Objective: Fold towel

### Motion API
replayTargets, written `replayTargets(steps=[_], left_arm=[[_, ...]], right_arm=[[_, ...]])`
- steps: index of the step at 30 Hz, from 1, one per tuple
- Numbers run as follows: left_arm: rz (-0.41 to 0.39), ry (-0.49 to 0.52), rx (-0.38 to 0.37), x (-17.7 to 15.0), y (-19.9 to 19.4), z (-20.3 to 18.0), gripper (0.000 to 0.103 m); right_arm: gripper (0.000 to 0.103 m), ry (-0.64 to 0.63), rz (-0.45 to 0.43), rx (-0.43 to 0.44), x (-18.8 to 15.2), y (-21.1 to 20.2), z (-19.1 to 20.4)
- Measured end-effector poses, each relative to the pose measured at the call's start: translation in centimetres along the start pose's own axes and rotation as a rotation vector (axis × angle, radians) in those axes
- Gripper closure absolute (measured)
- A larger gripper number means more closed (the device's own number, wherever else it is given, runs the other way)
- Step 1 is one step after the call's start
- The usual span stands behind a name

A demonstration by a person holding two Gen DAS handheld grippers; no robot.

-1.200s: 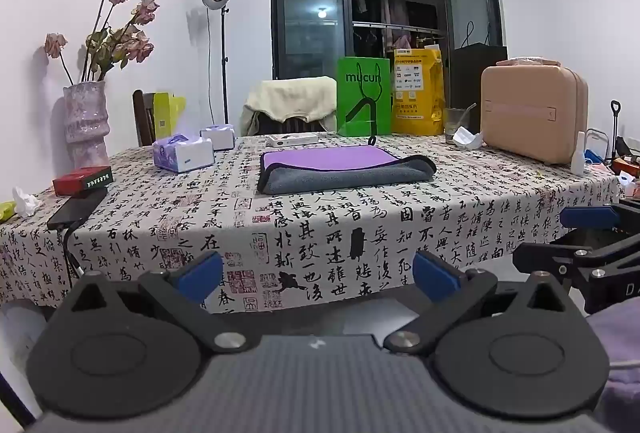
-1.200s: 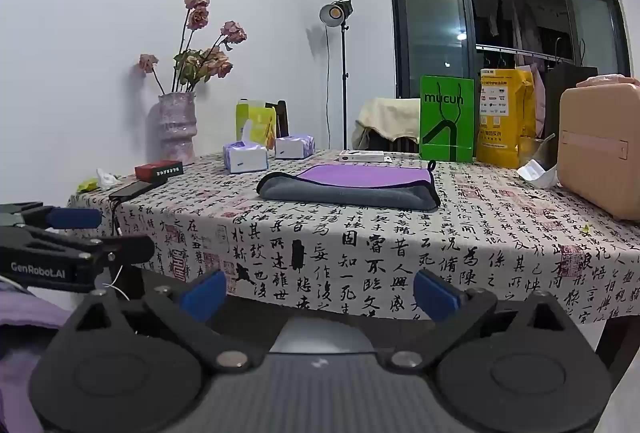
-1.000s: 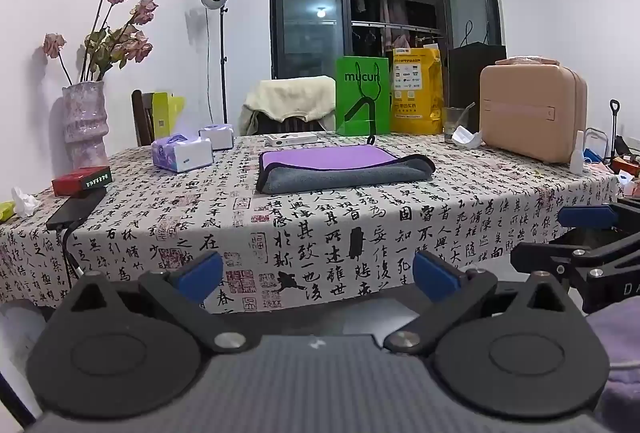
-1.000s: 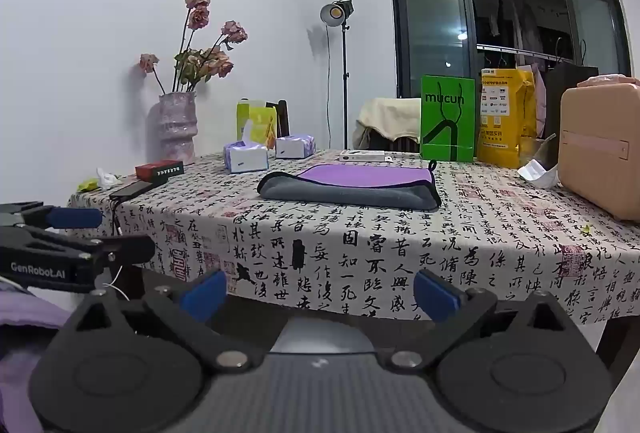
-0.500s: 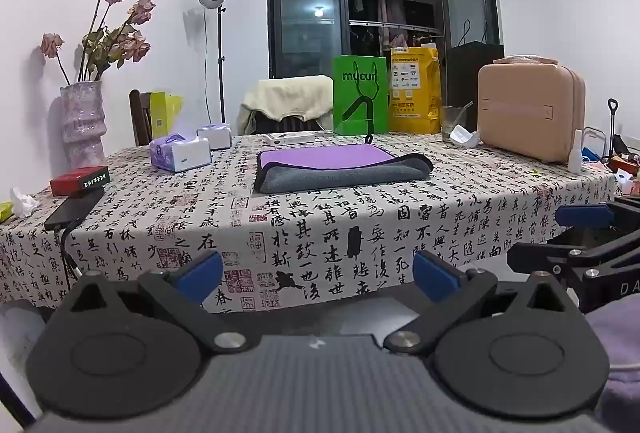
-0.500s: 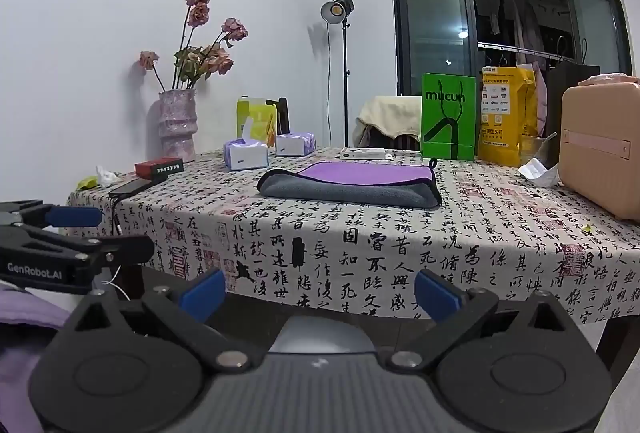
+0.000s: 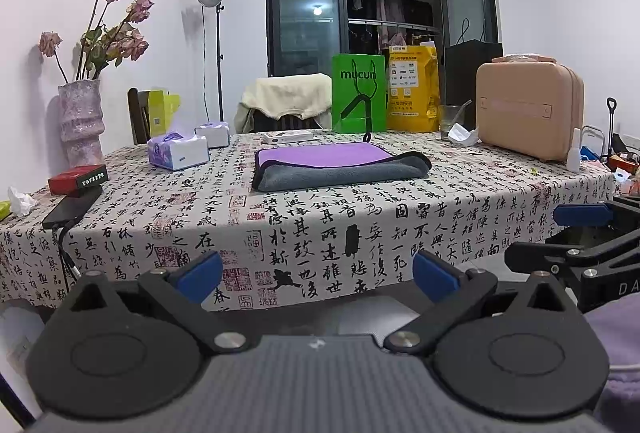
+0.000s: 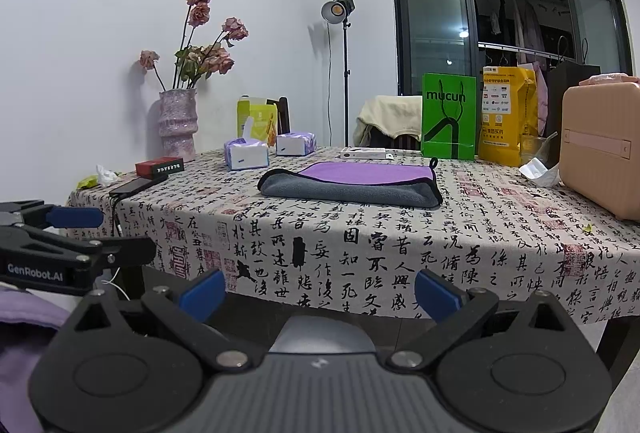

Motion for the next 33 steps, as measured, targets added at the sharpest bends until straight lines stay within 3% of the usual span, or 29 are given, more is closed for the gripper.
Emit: replayTargets(steps=[33], left_arm=[[0.001,0.002,0.001,-0.02,0.03,-0.07,0.000]], right_arm=[[0.001,0.009,0.010,0.000,-0.45,0.20,0.02]])
Point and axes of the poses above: each gripper's, at about its wrist camera, not at the fingertips, and y roughly the way its jaws point, z to its left, x to its top, the point moved 2 cm from there along y, roughly the way its jaws point, and after that the axes turned 9 degrees about y, right-handed, at the moved point
